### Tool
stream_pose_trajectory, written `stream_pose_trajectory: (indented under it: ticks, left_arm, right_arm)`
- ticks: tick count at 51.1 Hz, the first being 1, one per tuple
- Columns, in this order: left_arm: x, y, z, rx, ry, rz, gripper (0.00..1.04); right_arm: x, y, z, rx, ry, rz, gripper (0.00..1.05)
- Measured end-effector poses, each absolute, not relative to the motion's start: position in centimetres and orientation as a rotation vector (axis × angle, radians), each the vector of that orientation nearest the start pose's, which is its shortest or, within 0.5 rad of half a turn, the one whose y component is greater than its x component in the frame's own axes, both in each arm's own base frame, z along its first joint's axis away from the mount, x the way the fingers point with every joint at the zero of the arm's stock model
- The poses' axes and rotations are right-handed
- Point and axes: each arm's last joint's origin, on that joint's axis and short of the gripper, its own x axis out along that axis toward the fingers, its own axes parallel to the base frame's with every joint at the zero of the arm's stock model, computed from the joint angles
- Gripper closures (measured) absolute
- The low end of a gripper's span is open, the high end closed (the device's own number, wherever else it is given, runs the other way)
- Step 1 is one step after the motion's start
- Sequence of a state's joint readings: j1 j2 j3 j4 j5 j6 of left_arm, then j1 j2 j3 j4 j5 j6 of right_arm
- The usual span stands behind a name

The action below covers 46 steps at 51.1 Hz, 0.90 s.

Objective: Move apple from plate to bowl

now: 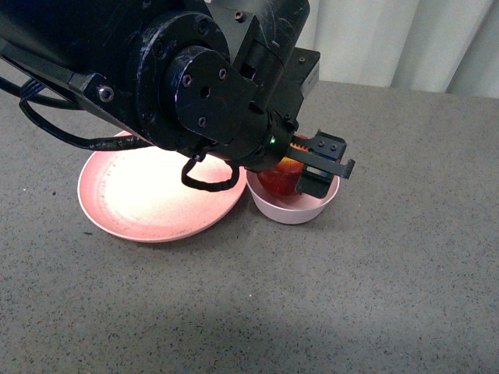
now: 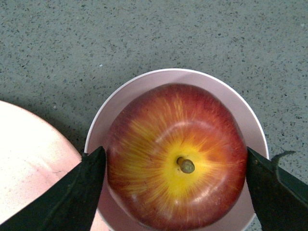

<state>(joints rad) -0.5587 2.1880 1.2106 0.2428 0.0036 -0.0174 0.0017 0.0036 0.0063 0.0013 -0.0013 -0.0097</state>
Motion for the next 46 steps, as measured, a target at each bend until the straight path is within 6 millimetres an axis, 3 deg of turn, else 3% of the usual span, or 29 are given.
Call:
stream_pose_trajectory:
  ticks: [5,19,24,31,40,46]
  left_arm:
    - [36.6,-22.9,8.8,0.178,0.707,-0.529,0.05]
    - [36.2,-20.9,11.7,0.107,0.625,-0.467,0.07]
    - [35.8,-19.2,13.5,0.054,0.558,-0.408,0.07]
    - [34.0,-15.0,16.6,-0.048,0.423,-0.261,0.07]
    - [31.5,-11.3,17.1,-0.068,0.352,-0.054,0.07]
    - [29.7,-9.6,15.8,-0.036,0.108,-0.025,0.29]
  right_arm:
    - [9.8,0.0,16.5,-0.01,-0.004,0.003,0.09]
    - [9.8,0.0,16.5,-0.01,-0.004,0.003,0.09]
    - [9.8,0.0,16.5,-0.01,-0.004,0.003,0.09]
    - [9.8,0.0,16.5,-0.01,-0.004,0.003,0.09]
    - [9.8,0.0,16.5,-0.01,-0.004,0.003,0.09]
    - [9.8,0.0,16.5,-0.01,-0.004,0.003,0.09]
